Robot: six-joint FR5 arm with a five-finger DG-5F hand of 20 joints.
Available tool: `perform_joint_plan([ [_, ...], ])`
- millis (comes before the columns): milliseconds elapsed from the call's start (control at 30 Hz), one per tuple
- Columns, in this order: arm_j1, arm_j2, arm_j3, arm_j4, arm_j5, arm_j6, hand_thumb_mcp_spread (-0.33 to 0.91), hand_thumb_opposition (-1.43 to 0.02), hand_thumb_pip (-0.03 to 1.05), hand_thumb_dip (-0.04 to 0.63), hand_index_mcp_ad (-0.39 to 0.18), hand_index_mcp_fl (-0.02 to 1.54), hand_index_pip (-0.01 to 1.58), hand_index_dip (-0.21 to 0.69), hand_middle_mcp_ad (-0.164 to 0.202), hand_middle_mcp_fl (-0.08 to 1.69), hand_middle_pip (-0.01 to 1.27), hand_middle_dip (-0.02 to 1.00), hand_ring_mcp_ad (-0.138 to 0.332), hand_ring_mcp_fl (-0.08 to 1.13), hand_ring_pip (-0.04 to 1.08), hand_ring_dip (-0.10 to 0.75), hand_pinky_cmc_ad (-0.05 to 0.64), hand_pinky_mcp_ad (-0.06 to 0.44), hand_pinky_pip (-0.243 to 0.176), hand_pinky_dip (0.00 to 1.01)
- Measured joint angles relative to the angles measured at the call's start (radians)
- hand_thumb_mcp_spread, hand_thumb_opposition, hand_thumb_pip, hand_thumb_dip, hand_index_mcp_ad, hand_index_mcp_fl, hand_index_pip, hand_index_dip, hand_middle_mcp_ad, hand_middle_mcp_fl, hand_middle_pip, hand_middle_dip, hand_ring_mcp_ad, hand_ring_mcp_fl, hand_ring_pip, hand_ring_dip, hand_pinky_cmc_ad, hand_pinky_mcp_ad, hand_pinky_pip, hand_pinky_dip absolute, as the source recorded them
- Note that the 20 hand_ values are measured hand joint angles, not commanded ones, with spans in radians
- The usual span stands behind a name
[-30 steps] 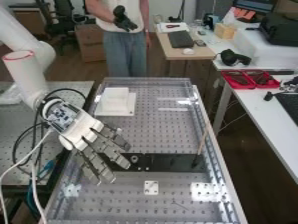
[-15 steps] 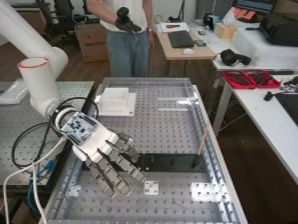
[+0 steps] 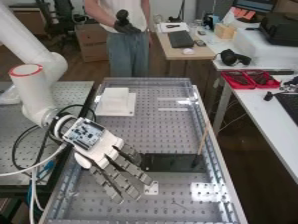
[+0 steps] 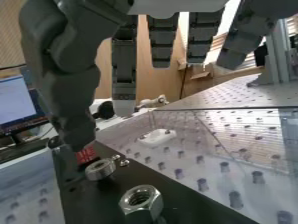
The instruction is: Grab the bearing and place it in the white container
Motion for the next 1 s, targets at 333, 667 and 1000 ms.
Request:
perform_joint_plan([
  [333,-0.004,-0.014,-0.012,0.044,-0.033,-0.037,0.49,-0.8,0.52,0.236,-0.112,0.02,1.36,0.267,0.066,0.02,0.15,0.16,0.143,0.01,0.1,0.044,0.344,0.239,-0.061,0.14],
  [667,-0.015,-0.003,-0.022,0.038,-0.086,-0.093,0.49,-0.81,0.53,0.236,-0.115,0.02,1.38,0.265,0.066,0.02,0.15,0.16,0.143,0.01,0.1,0.044,0.344,0.243,-0.061,0.14],
  [1000,-0.013,-0.009,-0.017,0.024,-0.117,-0.112,0.48,-0.8,0.53,0.236,-0.119,0.05,1.39,0.257,0.066,0.02,0.14,0.16,0.143,0.01,0.1,0.044,0.344,0.243,-0.061,0.14],
])
